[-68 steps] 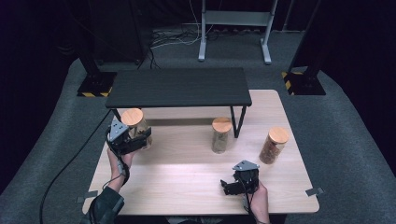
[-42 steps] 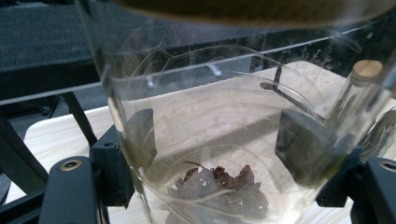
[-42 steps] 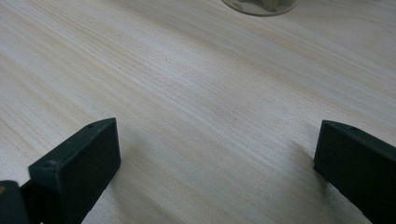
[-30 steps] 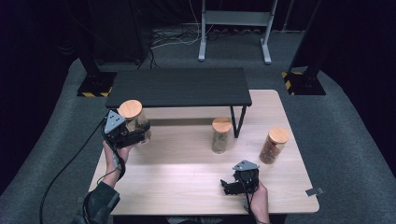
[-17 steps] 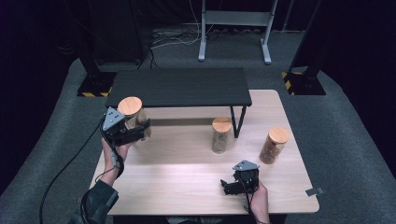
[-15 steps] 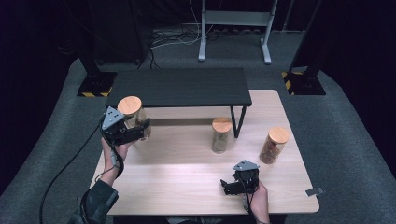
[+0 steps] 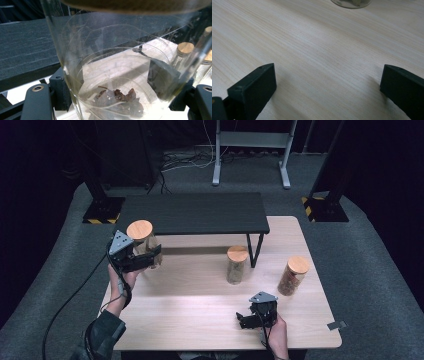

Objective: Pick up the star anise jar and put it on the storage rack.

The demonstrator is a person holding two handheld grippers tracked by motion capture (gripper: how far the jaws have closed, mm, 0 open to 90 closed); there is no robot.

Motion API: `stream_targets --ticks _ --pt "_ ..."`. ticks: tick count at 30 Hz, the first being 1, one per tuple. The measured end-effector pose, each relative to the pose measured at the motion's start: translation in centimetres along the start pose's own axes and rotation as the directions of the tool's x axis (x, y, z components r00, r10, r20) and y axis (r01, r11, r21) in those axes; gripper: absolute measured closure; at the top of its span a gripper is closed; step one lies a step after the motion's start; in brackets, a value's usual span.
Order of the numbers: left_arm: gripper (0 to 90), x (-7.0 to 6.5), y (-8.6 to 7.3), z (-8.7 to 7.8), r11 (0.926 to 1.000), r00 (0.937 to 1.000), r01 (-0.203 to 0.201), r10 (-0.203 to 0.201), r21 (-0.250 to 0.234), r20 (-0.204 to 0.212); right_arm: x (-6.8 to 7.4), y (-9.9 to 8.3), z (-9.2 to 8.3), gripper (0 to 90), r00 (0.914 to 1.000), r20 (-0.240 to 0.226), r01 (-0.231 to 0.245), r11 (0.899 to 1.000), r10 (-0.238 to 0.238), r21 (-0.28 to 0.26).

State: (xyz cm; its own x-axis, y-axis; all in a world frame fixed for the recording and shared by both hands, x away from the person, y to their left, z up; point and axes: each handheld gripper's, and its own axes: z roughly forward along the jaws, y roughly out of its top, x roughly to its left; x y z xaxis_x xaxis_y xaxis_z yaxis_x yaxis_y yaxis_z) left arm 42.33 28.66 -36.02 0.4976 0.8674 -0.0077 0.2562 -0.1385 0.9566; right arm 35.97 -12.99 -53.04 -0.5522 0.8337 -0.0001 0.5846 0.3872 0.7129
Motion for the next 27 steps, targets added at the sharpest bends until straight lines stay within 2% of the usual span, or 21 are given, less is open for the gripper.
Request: stream_targets --ticks 19,27 --pt "24.9 0.2 2.1 -0.6 1.0000 0.9999 -0.005 0.005 0.003 0.016 0.0 0.0 0.0 0.0 1.0000 0.000 0.000 1.000 0.000 0.000" --pt "24.9 -0.3 2.8 -0.6 0.9999 0.9994 -0.016 0.016 0.005 0.030 0.0 0.0 0.0 0.0 1.0000 0.001 0.000 1.000 0.000 0.000"
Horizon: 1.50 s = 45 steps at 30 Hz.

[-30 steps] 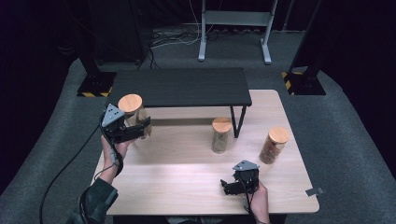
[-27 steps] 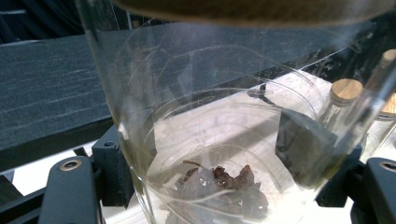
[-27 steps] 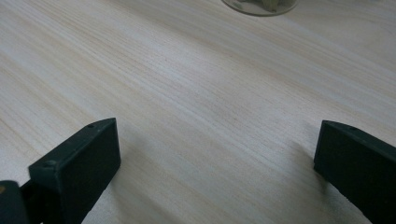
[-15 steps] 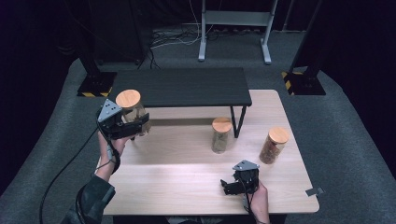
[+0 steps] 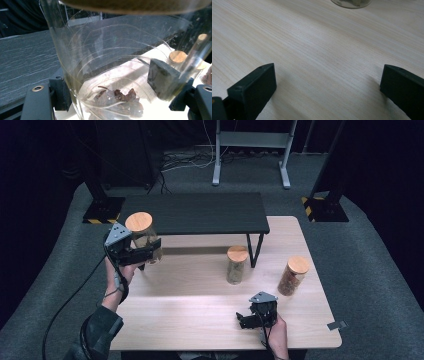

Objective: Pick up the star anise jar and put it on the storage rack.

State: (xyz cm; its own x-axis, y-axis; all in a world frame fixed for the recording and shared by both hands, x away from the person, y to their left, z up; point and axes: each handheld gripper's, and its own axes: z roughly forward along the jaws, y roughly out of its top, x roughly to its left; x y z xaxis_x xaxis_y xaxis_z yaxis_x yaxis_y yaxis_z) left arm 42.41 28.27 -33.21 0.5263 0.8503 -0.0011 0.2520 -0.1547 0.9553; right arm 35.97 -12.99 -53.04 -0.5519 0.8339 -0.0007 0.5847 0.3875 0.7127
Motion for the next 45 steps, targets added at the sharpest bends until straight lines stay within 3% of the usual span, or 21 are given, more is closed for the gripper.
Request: stream_targets --ticks 14,30,45 --pt "24.9 -0.6 1.7 0.3 0.9997 0.9997 -0.025 0.025 0.007 0.007 0.0 0.0 0.0 0.0 1.0000 0.000 0.000 1.000 0.000 0.000" --pt "24.9 -0.3 3.5 0.4 0.9993 0.9993 -0.036 0.036 0.003 -0.003 0.0 0.0 0.0 0.0 1.0000 0.000 0.000 1.000 0.000 0.000" --pt "24.9 0.7 4.3 1.4 0.9999 0.9992 -0.010 0.010 0.011 -0.040 0.0 0.0 0.0 0.0 1.0000 0.000 -0.001 1.000 0.001 0.000"
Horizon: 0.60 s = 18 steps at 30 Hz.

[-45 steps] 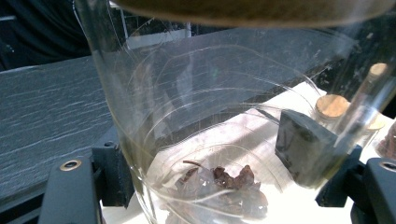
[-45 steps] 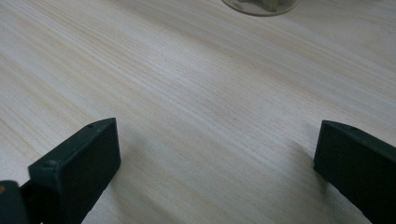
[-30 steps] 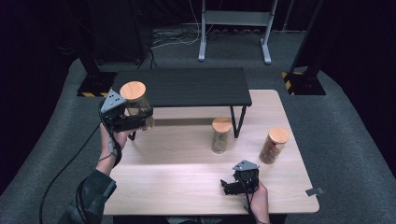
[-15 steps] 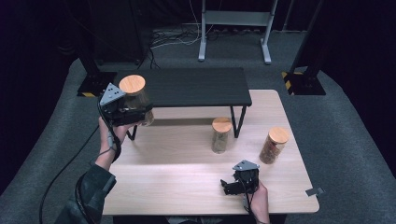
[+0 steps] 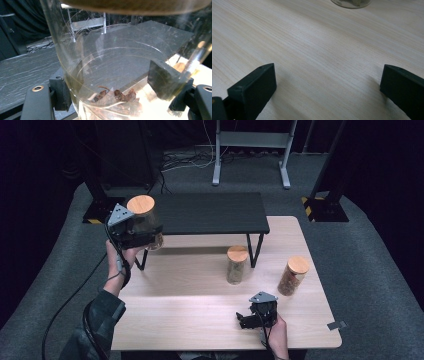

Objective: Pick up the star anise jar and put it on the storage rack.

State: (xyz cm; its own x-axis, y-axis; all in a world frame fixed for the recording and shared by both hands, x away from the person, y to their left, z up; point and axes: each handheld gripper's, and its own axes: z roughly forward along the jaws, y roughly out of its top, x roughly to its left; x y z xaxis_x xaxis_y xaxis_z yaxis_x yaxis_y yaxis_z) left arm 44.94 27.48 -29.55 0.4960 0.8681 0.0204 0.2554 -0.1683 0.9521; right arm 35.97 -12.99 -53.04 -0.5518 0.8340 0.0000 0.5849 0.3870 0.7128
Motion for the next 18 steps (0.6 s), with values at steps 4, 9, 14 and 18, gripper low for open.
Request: stream_targets --ticks 4,9,14,18 --pt "24.9 0.1 0.2 0.2 1.0000 1.0000 -0.001 0.001 0.004 -0.006 0.0 0.0 0.0 0.0 1.0000 0.000 0.000 1.000 0.000 0.000" --pt "24.9 0.1 0.7 0.5 0.9999 0.9999 -0.010 0.010 0.012 -0.008 0.0 0.0 0.0 0.0 1.0000 0.000 0.000 1.000 0.000 0.000" --pt "24.9 0.1 1.2 0.7 0.9997 0.9998 -0.016 0.016 0.016 -0.013 0.0 0.0 0.0 0.0 1.0000 0.000 0.000 1.000 0.000 0.000" --pt "24.9 0.2 1.5 1.0 0.9997 0.9997 -0.016 0.016 0.020 -0.019 0.0 0.0 0.0 0.0 1.0000 0.000 0.000 1.000 0.000 0.000"
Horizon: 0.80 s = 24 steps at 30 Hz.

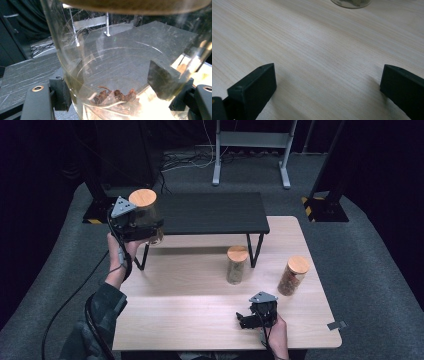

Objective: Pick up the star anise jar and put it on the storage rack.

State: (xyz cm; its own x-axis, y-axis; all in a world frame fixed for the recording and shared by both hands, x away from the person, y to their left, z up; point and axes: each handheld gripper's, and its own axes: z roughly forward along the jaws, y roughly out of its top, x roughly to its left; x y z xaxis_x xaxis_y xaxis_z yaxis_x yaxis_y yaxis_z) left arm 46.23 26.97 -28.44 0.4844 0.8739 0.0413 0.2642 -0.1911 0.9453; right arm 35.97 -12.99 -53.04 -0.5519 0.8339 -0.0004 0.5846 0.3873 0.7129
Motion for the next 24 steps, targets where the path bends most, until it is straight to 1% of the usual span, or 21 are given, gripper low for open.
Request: stream_targets --ticks 7,10,14,24 --pt "24.9 0.3 0.2 0.4 0.9999 0.9999 0.009 -0.009 0.007 -0.010 0.0 0.0 0.0 0.0 1.0000 0.000 0.000 1.000 0.000 0.000" --pt "24.9 0.5 0.5 0.6 0.9998 0.9998 0.017 -0.016 0.011 -0.008 0.0 0.0 0.0 0.0 1.0000 0.000 0.000 1.000 0.000 0.000" --pt "24.9 0.5 0.8 0.9 0.9998 0.9998 0.010 -0.010 0.015 -0.017 0.0 0.0 0.0 0.0 1.0000 0.001 0.000 1.000 0.000 0.000" --pt "24.9 0.8 1.0 2.0 0.9994 0.9990 0.028 -0.027 0.020 -0.036 0.0 0.0 0.0 0.0 1.0000 0.000 0.000 1.000 0.000 0.000"
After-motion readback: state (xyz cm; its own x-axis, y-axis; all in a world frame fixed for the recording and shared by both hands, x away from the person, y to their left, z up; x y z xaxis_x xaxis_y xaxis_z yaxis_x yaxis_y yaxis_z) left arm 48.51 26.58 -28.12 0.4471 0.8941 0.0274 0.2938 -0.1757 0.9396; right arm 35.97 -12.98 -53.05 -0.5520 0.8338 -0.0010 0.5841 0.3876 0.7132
